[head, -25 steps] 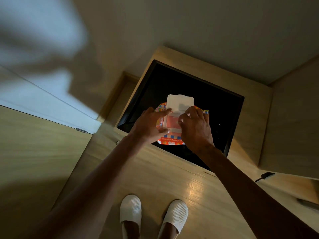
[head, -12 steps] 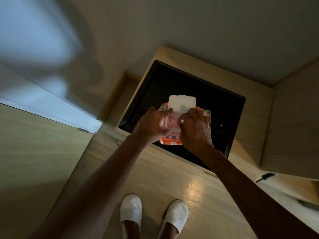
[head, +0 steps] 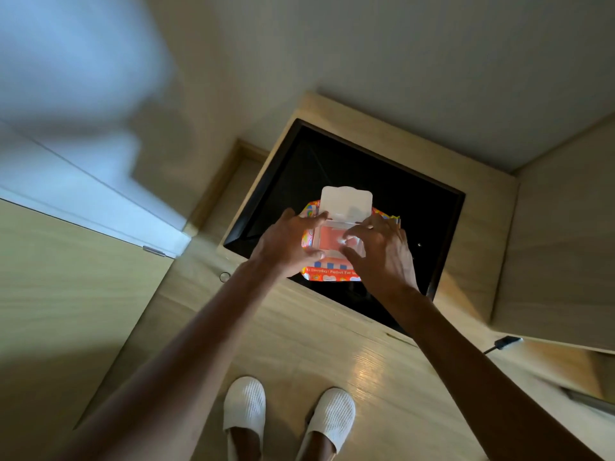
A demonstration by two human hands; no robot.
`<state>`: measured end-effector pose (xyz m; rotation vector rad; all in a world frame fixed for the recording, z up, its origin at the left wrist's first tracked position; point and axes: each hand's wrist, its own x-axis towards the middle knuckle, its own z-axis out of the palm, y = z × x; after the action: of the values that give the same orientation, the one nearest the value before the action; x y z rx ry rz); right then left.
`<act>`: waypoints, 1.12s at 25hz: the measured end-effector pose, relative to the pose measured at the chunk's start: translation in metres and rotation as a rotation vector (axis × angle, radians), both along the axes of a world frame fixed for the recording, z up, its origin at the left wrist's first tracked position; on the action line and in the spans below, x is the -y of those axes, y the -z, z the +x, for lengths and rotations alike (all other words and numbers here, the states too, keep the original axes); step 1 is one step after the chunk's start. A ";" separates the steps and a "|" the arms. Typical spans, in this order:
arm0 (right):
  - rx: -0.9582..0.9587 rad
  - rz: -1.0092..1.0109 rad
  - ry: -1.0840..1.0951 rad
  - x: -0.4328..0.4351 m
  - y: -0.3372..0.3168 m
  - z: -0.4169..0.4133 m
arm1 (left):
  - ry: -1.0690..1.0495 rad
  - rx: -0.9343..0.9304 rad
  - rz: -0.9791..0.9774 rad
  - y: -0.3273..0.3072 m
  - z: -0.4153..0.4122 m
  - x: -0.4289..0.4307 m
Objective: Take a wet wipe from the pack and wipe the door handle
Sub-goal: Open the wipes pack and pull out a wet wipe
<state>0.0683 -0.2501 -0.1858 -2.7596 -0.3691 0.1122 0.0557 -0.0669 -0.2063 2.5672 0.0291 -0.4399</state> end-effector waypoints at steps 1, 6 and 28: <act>0.010 -0.001 0.004 -0.001 0.001 -0.001 | 0.001 0.001 0.004 0.000 0.000 0.000; 0.060 -0.019 0.029 -0.005 0.005 -0.002 | -0.020 -0.003 -0.010 -0.001 -0.001 0.001; 0.097 0.032 0.107 -0.009 0.009 -0.007 | -0.022 0.037 -0.033 0.006 -0.002 0.001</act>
<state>0.0613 -0.2410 -0.1948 -2.7530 -0.2459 -0.0546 0.0540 -0.0679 -0.2126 2.5393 0.0366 -0.3812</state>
